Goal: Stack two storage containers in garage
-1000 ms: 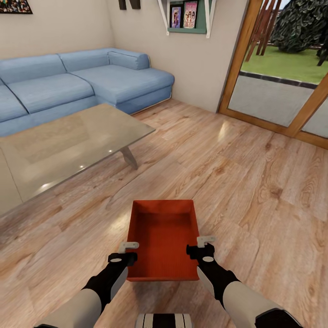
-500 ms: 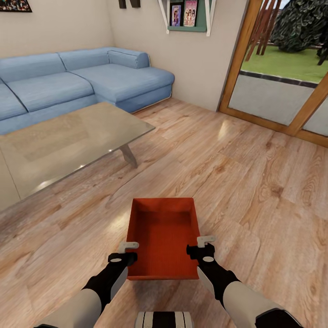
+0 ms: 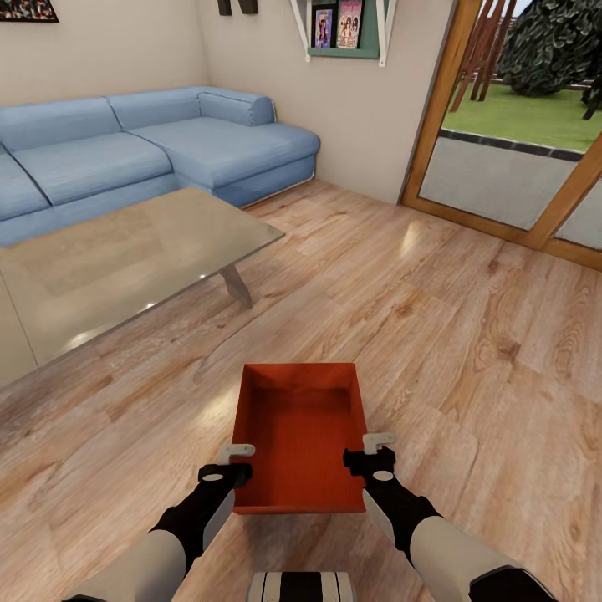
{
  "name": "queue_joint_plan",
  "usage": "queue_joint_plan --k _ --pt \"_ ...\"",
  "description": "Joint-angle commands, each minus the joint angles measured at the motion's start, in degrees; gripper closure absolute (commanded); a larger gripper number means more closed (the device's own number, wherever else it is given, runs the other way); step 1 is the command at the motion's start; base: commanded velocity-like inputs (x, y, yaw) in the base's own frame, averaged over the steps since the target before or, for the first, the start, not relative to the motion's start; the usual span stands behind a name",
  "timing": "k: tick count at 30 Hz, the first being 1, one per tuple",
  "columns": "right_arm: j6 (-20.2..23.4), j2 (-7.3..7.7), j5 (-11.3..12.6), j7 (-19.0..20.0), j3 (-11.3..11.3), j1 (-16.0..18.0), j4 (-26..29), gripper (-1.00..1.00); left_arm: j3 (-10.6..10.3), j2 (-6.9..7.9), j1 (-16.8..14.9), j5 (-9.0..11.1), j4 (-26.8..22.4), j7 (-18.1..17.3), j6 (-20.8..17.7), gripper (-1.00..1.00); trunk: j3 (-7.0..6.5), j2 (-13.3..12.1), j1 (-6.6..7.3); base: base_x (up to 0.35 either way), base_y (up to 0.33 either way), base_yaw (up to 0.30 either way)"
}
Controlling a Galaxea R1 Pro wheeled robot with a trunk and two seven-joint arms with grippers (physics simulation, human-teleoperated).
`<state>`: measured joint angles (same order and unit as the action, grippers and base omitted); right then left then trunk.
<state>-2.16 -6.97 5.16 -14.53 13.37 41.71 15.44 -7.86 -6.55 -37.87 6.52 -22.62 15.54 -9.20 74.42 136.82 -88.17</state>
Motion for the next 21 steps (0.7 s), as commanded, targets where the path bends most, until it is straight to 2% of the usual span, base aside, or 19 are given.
queue_joint_plan --k 1,16,21 --pt "-0.22 0.02 0.55 -0.34 0.46 0.04 -0.06 -1.0 -0.47 0.05 -0.01 0.6 -0.12 0.45 -0.29 -1.0 0.04 0.01 0.01 0.0 0.0 0.0" --pt "-0.05 0.45 0.97 -0.48 0.13 0.04 -0.08 -1.0 0.3 0.06 -0.01 0.6 -0.15 0.45 -0.22 -1.0 0.04 0.01 0.01 0.0 0.0 0.0" --pt "0.04 0.33 1.06 0.03 -0.01 0.04 -2.67 -1.0 0.31 0.11 -0.01 0.6 -0.06 0.45 -0.23 -1.0 0.04 0.01 0.01 0.0 0.0 0.0"
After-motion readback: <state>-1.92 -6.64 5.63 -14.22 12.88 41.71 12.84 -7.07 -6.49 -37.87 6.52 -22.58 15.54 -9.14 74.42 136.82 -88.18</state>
